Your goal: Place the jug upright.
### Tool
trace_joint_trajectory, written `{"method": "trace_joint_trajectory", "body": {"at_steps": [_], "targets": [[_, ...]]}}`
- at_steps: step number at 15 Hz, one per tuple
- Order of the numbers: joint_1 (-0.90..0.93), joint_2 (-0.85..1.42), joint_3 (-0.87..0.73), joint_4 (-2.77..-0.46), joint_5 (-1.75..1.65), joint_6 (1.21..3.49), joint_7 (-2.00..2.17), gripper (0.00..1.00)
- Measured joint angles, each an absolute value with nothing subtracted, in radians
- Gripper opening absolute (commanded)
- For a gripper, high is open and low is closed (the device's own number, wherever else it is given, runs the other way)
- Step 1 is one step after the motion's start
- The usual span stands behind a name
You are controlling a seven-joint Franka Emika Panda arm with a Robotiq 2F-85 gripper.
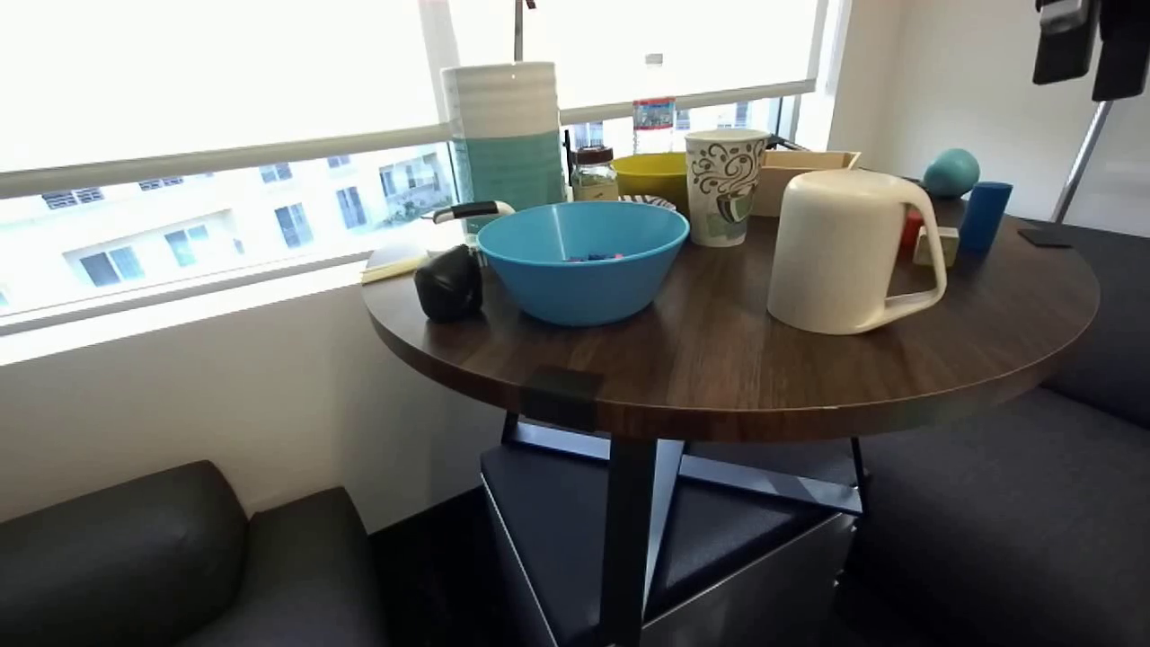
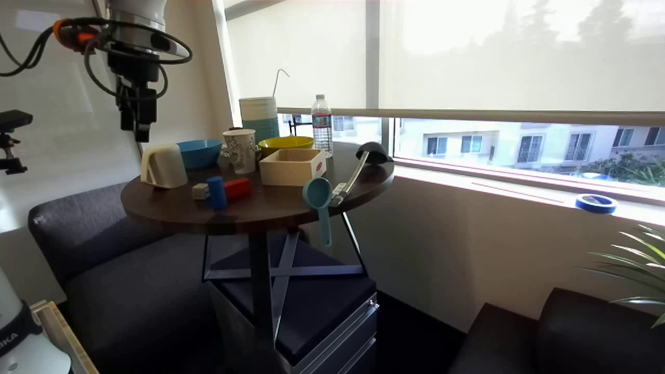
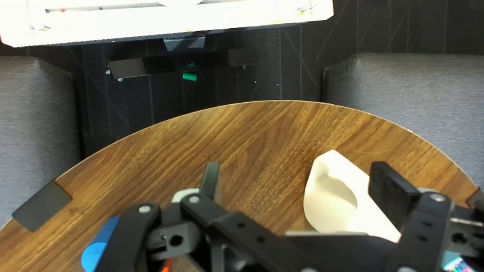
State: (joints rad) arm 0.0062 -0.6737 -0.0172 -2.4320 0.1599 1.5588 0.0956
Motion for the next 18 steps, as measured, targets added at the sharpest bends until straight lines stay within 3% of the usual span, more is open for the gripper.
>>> {"method": "trace_joint_trajectory", "body": {"at_steps": [9,18], "targets": [[0.133,-0.589,0.143,-2.411,0.161,1.762,0.056,1.00],[0.143,-0.507,0.172,-2.405,0.106,1.869,0.057,1.00]]}}
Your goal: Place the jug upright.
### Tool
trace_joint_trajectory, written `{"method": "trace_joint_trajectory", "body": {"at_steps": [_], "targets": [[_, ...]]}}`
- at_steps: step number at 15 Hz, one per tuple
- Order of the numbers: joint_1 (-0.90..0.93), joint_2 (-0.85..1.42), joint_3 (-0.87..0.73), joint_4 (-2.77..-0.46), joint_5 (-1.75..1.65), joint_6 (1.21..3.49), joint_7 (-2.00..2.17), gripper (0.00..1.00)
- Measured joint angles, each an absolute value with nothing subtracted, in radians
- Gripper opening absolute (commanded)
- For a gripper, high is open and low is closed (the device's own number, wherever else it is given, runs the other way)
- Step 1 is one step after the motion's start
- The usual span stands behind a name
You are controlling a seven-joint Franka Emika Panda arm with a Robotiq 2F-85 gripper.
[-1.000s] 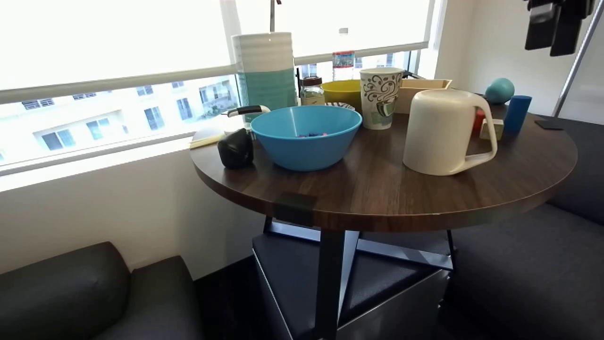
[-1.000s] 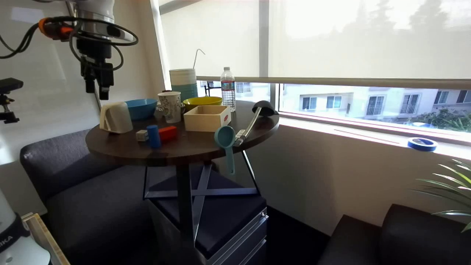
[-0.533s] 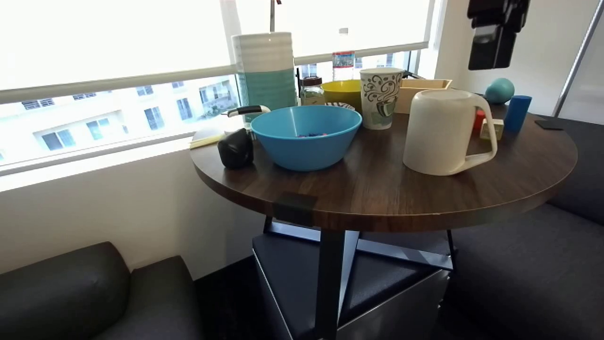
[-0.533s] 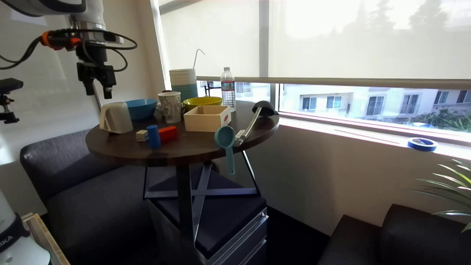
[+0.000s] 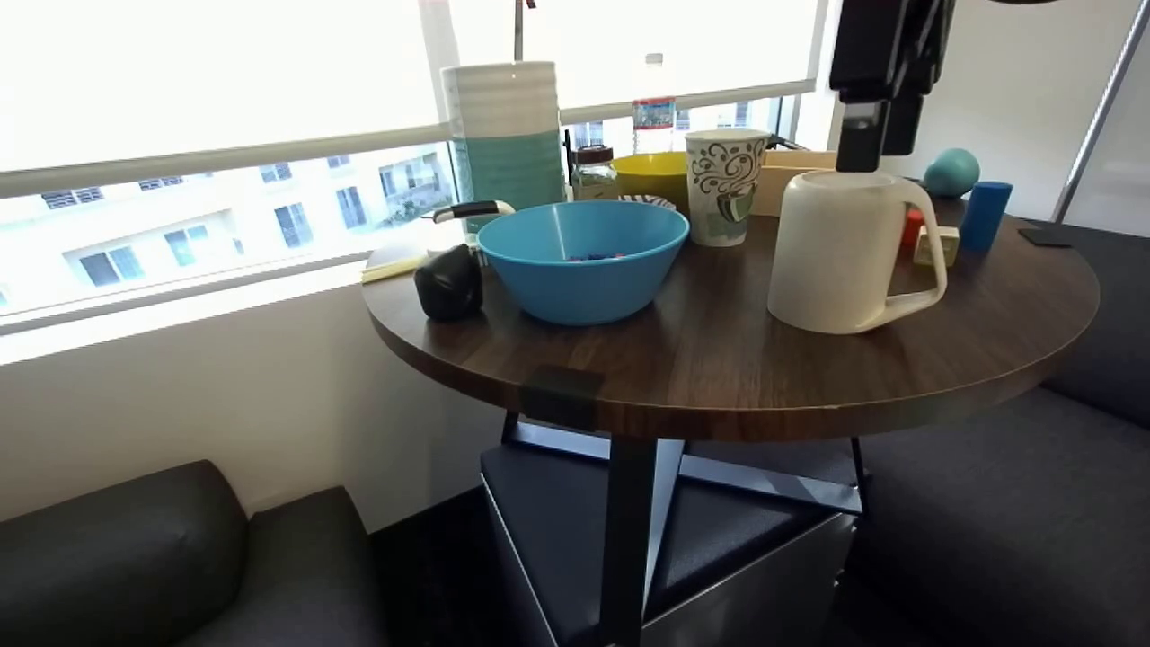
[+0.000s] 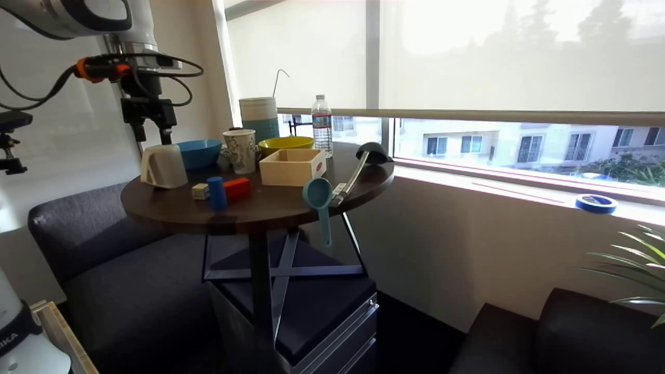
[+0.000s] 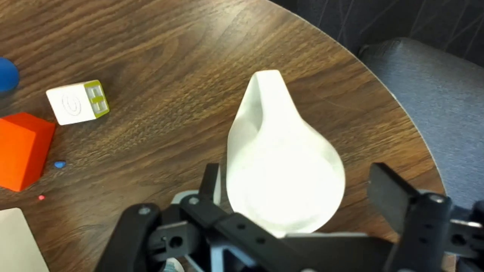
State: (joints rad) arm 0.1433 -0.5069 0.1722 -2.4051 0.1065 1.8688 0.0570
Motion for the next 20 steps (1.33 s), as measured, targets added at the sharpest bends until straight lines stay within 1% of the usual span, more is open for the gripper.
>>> {"method": "trace_joint_trajectory", "body": {"at_steps": [7,20], "targets": [[0.142,-0.460,0.149,-2.410,0.090,1.929,0.054,1.00],[0.142,-0.424,0.102,-2.408,0.139,1.966,0.021,1.00]]}}
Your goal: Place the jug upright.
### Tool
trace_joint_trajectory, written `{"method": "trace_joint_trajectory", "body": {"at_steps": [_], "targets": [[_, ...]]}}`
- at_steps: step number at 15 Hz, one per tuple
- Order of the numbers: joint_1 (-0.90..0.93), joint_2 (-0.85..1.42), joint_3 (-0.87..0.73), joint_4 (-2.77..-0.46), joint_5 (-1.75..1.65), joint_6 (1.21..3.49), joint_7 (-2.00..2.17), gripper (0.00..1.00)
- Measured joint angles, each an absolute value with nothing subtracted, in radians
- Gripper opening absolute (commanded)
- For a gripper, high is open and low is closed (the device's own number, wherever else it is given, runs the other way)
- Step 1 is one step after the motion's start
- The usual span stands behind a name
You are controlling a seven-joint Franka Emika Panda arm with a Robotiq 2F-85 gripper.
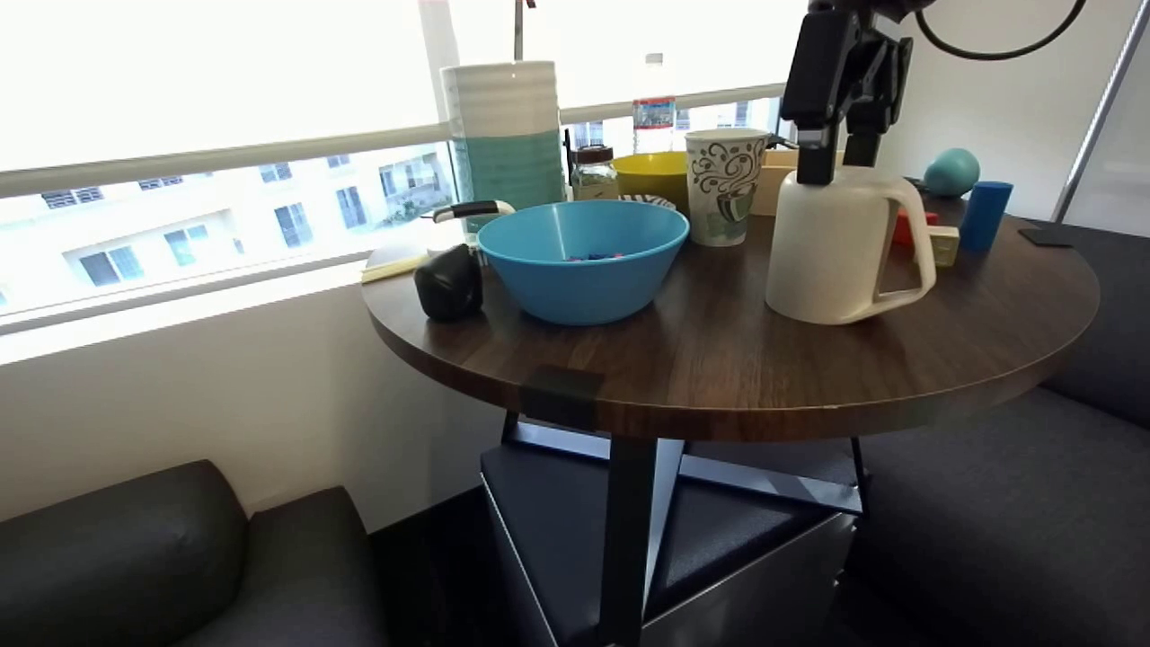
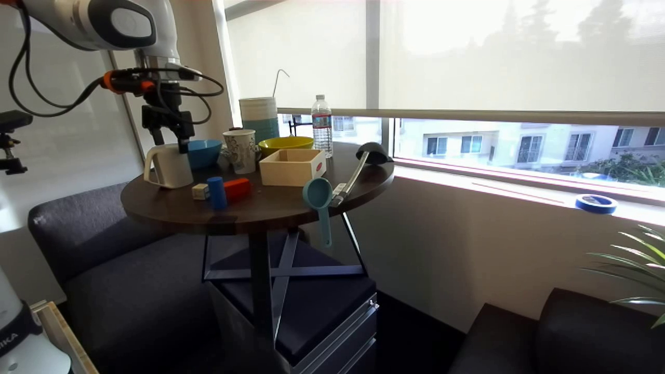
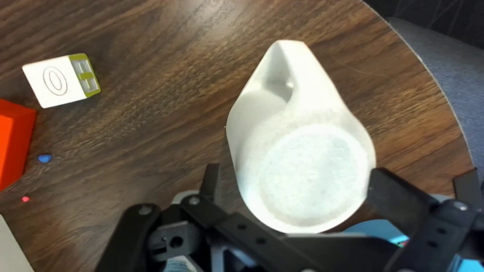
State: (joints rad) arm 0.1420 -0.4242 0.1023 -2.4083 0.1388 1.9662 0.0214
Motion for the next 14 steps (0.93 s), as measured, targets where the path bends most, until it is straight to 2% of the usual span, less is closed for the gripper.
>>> {"method": "trace_joint_trajectory", "body": {"at_steps": [14], "targets": [[0.145,-0.455,0.109,-2.400,0.135,1.947,0.023,1.00]]}}
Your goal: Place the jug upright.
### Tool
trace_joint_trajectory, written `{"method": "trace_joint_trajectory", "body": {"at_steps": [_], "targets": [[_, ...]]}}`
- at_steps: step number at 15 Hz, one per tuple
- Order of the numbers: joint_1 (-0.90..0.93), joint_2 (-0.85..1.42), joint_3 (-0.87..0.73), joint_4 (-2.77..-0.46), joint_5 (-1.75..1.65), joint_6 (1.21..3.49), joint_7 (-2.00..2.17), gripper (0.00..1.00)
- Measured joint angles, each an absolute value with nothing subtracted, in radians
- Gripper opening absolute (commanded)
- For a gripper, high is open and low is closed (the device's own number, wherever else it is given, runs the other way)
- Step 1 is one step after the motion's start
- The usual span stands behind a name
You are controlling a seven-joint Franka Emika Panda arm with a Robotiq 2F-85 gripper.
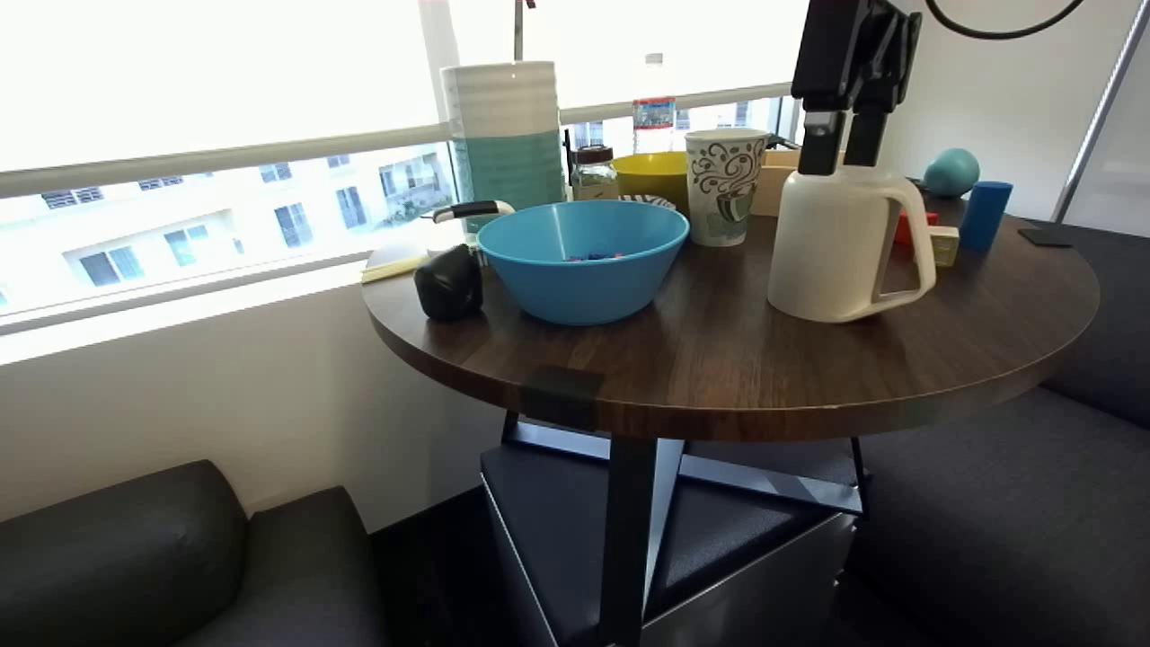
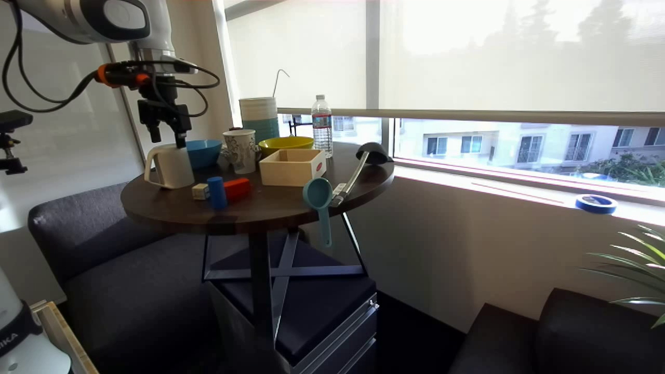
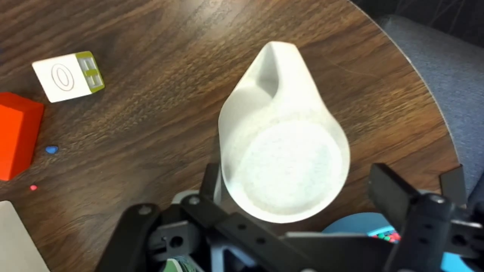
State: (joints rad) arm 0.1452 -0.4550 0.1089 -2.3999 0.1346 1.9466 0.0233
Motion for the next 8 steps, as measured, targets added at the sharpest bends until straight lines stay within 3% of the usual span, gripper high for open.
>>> {"method": "trace_joint_trajectory", "body": {"at_steps": [8], "targets": [[0.145,-0.460,0.116,-2.402,0.135,1.908,0.030,1.00]]}}
